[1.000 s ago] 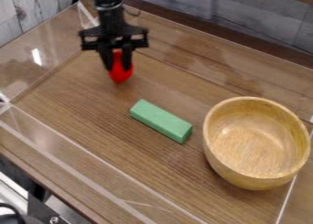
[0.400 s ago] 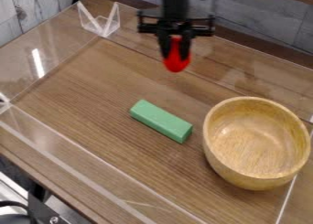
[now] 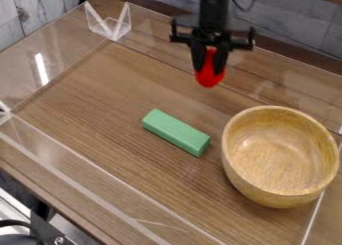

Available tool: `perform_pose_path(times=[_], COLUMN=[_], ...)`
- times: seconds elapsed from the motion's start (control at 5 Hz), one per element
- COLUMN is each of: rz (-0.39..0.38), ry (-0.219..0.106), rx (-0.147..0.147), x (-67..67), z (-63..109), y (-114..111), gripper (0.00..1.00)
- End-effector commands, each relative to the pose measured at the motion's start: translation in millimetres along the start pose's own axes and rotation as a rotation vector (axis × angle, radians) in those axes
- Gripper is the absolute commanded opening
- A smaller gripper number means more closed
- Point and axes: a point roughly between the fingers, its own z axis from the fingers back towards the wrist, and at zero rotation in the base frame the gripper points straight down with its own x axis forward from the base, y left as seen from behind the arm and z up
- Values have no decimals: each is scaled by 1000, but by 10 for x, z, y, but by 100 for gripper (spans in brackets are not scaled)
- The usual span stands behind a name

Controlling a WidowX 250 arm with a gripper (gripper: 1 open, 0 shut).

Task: Move the red fruit to the right

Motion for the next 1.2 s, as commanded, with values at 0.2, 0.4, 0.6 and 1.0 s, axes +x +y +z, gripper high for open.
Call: perform_pose_path(times=[0.2, 0.4, 0.6, 1.0], rz=[38, 105, 126, 186], ry=[-31, -29, -24, -20], rx=[18, 24, 27, 16], x=[-29, -29, -11, 76], z=[-133, -271, -360, -326], y=[62, 230, 196, 55], gripper=[0, 0, 100, 0])
